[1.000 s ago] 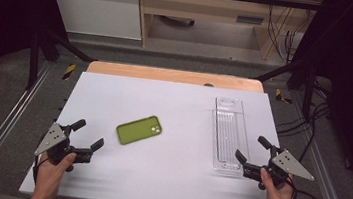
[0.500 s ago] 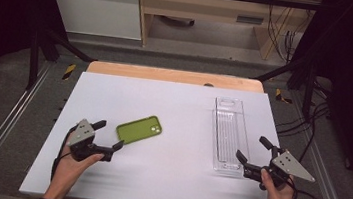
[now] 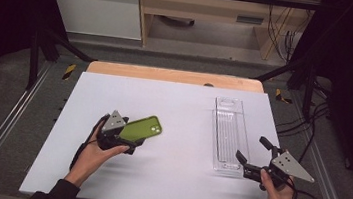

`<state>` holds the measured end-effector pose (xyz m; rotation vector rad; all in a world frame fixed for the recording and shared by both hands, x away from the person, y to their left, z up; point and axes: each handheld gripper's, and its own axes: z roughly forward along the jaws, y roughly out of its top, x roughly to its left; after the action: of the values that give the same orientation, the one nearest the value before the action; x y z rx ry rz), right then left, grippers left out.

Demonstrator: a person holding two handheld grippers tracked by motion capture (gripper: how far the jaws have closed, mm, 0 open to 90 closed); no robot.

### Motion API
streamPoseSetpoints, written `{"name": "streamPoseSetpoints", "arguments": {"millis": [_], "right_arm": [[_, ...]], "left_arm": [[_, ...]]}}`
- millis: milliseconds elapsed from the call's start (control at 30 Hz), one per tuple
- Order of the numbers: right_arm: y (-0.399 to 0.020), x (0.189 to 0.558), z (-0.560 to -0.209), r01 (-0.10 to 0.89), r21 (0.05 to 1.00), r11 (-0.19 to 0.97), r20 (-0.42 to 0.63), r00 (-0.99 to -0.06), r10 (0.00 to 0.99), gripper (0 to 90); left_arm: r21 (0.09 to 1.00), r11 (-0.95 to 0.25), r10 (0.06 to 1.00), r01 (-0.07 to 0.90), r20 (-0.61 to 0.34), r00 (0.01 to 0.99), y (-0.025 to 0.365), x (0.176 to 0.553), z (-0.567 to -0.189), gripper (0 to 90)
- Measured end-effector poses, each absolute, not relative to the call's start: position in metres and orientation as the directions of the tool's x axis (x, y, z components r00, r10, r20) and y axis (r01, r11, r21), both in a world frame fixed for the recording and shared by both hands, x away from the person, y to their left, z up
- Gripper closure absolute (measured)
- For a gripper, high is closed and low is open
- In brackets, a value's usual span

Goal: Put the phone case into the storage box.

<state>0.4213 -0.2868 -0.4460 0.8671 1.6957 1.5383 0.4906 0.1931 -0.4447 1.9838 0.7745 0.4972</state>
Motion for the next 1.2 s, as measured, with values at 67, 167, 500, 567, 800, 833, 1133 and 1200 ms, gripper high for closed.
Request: {"name": "streamPoseSetpoints", "arguments": {"millis": [67, 167, 500, 567, 800, 833, 1133, 1200], "right_arm": [[-0.287, 0.421, -0.446, 0.033, 0.996, 0.080, -0.049, -0.546, 0.836, 5.6], [-0.287, 0.421, -0.446, 0.033, 0.996, 0.082, -0.051, -0.545, 0.837, 5.6], [-0.287, 0.421, -0.446, 0.033, 0.996, 0.085, -0.053, -0.545, 0.837, 5.6], [-0.287, 0.421, -0.446, 0.035, 0.996, 0.084, -0.052, -0.543, 0.838, 5.5], [-0.287, 0.421, -0.447, 0.032, 0.996, 0.087, -0.056, -0.544, 0.837, 5.6], [-0.287, 0.421, -0.447, 0.033, 0.996, 0.085, -0.054, -0.544, 0.837, 5.6], [-0.288, 0.421, -0.447, 0.036, 0.996, 0.087, -0.053, -0.542, 0.839, 5.7], [-0.288, 0.421, -0.448, 0.037, 0.996, 0.086, -0.052, -0.542, 0.839, 5.7]], "left_arm": [[0.862, -0.390, 0.688, 0.326, 0.038, 0.724, 0.189, 0.494, -0.444, 3.1], [0.857, -0.391, 0.694, 0.336, 0.035, 0.719, 0.184, 0.500, -0.443, 3.2], [0.844, -0.393, 0.720, 0.364, 0.036, 0.693, 0.175, 0.519, -0.442, 6.5], [0.842, -0.389, 0.723, 0.374, 0.028, 0.690, 0.175, 0.523, -0.444, 8.9], [0.829, -0.369, 0.753, 0.419, 0.002, 0.659, 0.172, 0.531, -0.444, 31.3], [0.824, -0.379, 0.760, 0.422, 0.017, 0.650, 0.170, 0.531, -0.444, 37.8], [0.777, -0.387, 0.788, 0.497, -0.001, 0.615, 0.163, 0.534, -0.450, 80.5], [0.768, -0.390, 0.792, 0.508, -0.001, 0.611, 0.161, 0.534, -0.451, 86.1]]}}
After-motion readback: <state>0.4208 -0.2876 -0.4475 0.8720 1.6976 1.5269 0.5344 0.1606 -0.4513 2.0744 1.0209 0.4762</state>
